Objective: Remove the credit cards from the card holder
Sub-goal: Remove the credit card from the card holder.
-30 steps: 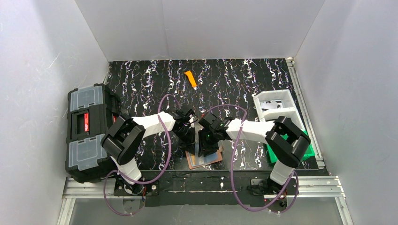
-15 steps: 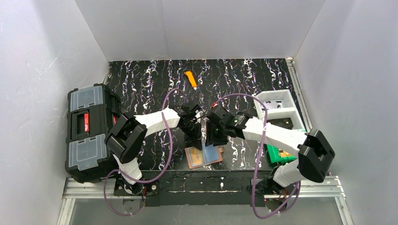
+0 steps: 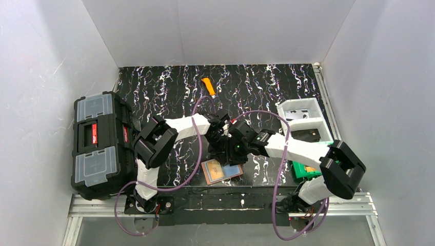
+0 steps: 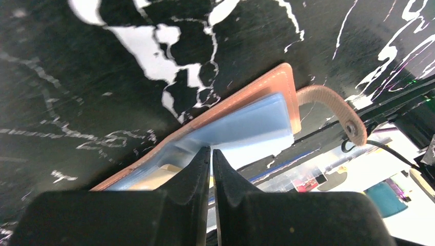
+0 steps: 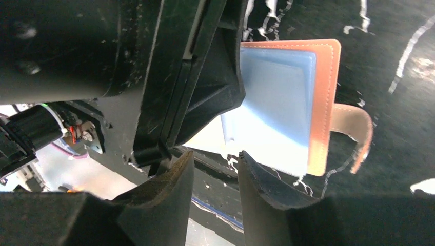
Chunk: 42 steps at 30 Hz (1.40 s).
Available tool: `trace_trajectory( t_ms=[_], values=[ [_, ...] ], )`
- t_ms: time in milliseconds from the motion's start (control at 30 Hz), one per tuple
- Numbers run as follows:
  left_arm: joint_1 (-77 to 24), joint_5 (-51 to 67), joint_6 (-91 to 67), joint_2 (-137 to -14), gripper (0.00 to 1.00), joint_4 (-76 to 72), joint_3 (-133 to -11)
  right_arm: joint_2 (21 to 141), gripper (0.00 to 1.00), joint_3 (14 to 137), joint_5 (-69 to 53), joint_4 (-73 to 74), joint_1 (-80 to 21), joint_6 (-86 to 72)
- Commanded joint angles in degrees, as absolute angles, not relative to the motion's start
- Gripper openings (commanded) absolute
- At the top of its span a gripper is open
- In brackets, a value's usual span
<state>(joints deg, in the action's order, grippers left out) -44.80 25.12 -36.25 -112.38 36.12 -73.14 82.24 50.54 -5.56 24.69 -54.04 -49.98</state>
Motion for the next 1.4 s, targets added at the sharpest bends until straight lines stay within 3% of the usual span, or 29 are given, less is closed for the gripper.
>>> trace_trajectory(
  t_ms=[0,333,867,1367],
  values=[
    [-42.68,21.19,-33.08,-106.89,0.07,40.56,-73.79,85.15,0.44,49.65,-12.13,15.14,-53.99,-47.7],
    [-39.43,20.38,-30.94,-103.92,0.07,42.89,-73.31,92.26,0.4,49.29,-15.92,8.77,-53.88,-48.1],
    [-36.44,20.06,-31.82,-93.79,0.08,44.49,-61.26,94.74,0.38,46.04,-17.7,5.14,-52.75,-49.19],
    [-38.85,20.87,-32.66,-101.25,0.05,41.3,-59.1,94.8,0.38,40.51,-19.22,-2.21,-51.95,-55.28]
  ],
)
